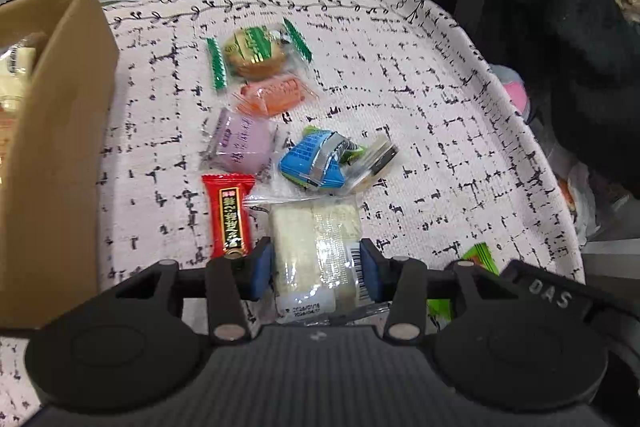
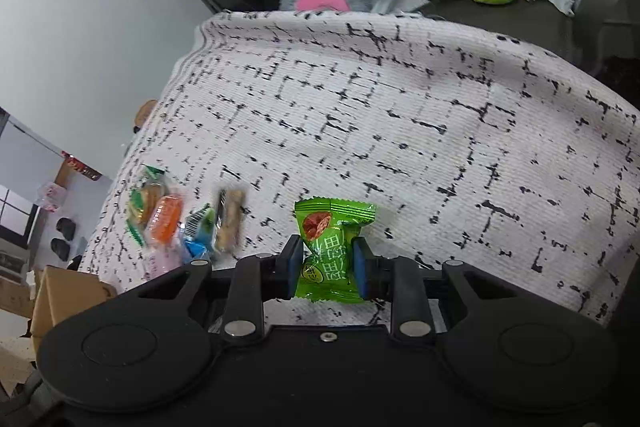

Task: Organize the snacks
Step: 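Carry the green candy packet and white bread packet into the box and release both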

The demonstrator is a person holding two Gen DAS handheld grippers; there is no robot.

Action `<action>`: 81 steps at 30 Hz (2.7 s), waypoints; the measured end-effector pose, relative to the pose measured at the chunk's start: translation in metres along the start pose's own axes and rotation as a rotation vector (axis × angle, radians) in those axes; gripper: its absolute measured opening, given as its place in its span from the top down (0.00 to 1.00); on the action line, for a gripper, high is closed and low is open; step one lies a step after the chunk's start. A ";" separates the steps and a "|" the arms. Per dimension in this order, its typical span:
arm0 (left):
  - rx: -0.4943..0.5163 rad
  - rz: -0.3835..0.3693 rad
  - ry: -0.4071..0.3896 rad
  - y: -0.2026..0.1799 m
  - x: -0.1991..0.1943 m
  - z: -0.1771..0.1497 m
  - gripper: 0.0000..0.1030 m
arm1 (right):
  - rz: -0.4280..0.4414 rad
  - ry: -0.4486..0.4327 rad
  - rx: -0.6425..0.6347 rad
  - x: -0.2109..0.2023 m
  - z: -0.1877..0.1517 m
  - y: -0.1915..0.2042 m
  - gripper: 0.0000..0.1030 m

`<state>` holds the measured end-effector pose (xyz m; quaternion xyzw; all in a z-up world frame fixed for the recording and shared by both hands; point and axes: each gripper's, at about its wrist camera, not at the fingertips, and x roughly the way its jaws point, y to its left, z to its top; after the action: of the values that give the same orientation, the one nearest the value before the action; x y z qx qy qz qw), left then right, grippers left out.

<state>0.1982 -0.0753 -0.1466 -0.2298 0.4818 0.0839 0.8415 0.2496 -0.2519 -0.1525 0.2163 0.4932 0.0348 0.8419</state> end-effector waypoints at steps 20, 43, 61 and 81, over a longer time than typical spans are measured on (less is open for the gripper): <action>-0.010 0.030 -0.115 0.029 -0.083 0.012 0.57 | 0.118 -0.043 -0.089 -0.037 -0.006 0.042 0.75; -0.103 0.040 -0.185 0.113 -0.149 0.037 0.57 | 0.358 0.019 -0.256 -0.064 -0.045 0.145 0.75; -0.169 0.099 -0.144 0.186 -0.150 0.047 0.57 | 0.389 0.083 -0.338 -0.054 -0.077 0.192 0.75; -0.158 0.089 -0.117 0.198 -0.150 0.049 0.32 | 0.469 0.111 -0.365 -0.060 -0.080 0.205 0.53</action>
<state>0.0864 0.1340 -0.0589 -0.2685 0.4336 0.1721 0.8428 0.1829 -0.0566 -0.0560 0.1674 0.4606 0.3282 0.8075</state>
